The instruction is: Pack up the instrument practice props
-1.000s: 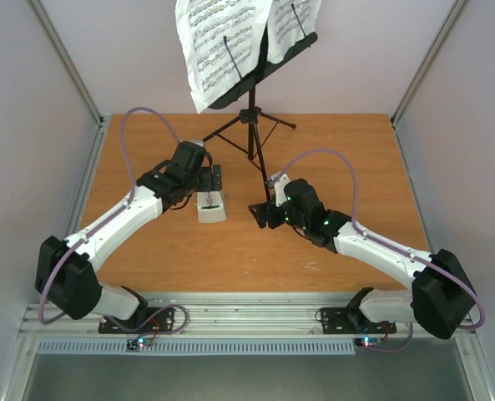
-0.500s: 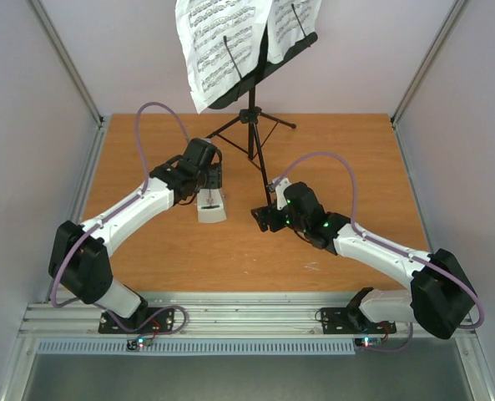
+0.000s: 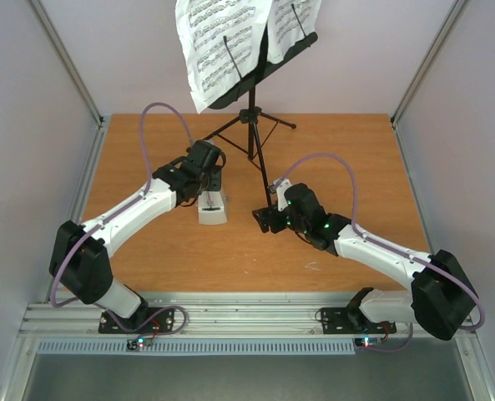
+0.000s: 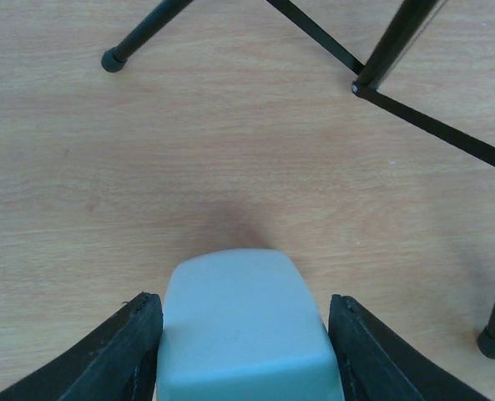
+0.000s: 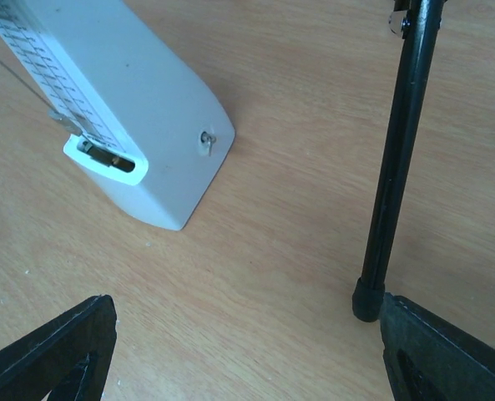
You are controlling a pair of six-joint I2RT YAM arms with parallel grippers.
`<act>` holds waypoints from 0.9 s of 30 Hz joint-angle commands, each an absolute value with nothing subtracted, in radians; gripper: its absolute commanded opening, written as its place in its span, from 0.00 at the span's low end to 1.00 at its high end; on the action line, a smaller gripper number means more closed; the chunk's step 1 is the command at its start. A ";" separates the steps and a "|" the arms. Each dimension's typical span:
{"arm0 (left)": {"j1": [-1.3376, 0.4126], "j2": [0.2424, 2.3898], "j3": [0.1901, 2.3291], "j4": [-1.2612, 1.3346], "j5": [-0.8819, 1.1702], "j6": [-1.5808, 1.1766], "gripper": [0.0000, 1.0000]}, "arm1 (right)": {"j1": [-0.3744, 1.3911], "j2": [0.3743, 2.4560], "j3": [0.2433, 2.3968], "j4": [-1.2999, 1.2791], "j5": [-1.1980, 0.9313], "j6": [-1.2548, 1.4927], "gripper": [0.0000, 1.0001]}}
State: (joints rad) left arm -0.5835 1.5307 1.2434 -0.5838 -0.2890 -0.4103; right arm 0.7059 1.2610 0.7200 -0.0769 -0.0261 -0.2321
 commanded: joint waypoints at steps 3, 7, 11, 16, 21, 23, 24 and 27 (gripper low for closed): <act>-0.651 1.489 1.218 -0.654 -0.276 -0.444 0.48 | 0.702 1.223 0.704 -0.080 -0.003 -0.229 0.87; -0.696 1.451 1.170 -0.665 -0.278 -0.474 0.48 | 0.702 1.208 0.698 -0.083 -0.003 -0.230 0.87; -0.756 1.430 1.138 -0.676 -0.272 -0.494 0.48 | 0.702 1.171 0.687 -0.081 -0.011 -0.229 0.87; -0.834 1.417 1.122 -0.689 -0.259 -0.501 0.48 | 0.701 1.089 0.657 -0.088 -0.026 -0.226 0.87; -0.886 1.413 1.115 -0.683 -0.245 -0.493 0.50 | 0.702 0.974 0.618 -0.108 -0.043 -0.225 0.88; -0.891 1.412 1.114 -0.678 -0.235 -0.487 0.53 | 0.701 0.925 0.607 -0.117 -0.053 -0.226 0.89; -0.891 1.409 1.115 -0.674 -0.232 -0.484 0.56 | 0.702 0.904 0.602 -0.121 -0.056 -0.227 0.91; -0.892 1.388 1.117 -0.662 -0.227 -0.469 0.71 | 0.701 0.852 0.599 -0.137 -0.067 -0.227 0.98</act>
